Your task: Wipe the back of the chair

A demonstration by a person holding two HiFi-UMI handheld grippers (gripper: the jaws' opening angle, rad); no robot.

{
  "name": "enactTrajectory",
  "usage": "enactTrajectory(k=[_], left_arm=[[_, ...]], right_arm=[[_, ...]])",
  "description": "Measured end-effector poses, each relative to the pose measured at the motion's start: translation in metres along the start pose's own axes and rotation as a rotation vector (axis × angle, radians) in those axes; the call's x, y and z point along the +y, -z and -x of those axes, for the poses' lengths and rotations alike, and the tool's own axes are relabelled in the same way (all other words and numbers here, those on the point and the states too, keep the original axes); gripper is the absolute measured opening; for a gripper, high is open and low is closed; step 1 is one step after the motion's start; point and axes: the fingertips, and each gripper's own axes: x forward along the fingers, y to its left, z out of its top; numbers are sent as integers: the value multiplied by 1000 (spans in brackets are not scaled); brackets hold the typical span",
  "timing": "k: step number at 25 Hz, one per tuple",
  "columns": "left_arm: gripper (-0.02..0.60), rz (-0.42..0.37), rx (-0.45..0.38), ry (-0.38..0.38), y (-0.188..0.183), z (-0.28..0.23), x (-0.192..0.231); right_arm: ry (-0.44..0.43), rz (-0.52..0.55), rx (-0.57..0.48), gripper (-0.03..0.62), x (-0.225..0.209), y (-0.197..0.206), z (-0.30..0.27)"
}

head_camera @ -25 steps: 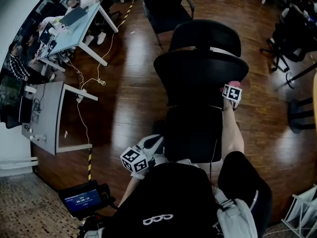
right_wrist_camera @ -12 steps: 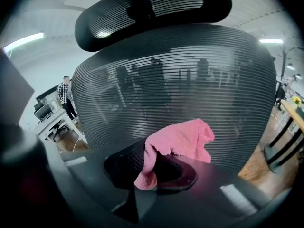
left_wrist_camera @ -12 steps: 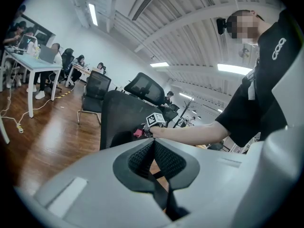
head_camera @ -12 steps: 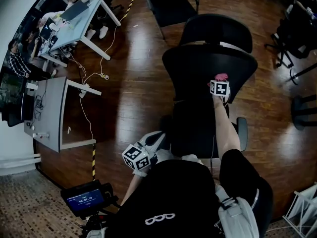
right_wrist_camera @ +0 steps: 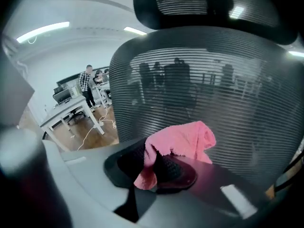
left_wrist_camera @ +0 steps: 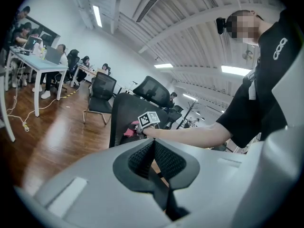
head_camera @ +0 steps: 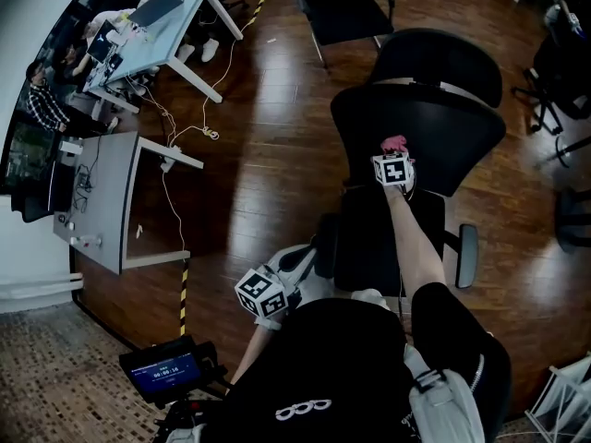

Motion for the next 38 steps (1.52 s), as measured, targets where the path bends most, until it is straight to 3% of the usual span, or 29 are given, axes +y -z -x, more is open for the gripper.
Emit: enactTrajectory(k=[7, 14, 21, 23, 27, 32, 38], left_arm=[[-8, 12, -8, -34, 0, 11, 22], [-8, 30, -4, -40, 6, 18, 23], [-8, 22, 2, -57, 7, 21, 34], [-8, 19, 9, -54, 7, 19, 34], [-8, 9, 25, -44, 5, 13, 29], [-8, -8, 57, -12, 9, -3, 16], [-8, -25, 98, 35, 14, -26, -2]], right_arm=[[-123, 74, -5, 44, 75, -14, -40], [-184, 135, 7, 44, 113, -12, -47], [-434, 214, -29, 44, 183, -17, -58], [-470, 227, -30, 44, 191, -15, -59], [-435, 197, -6, 44, 172, -8, -62], [-294, 66, 42, 44, 106, 11, -64], [-247, 3, 41, 44, 67, 23, -50]])
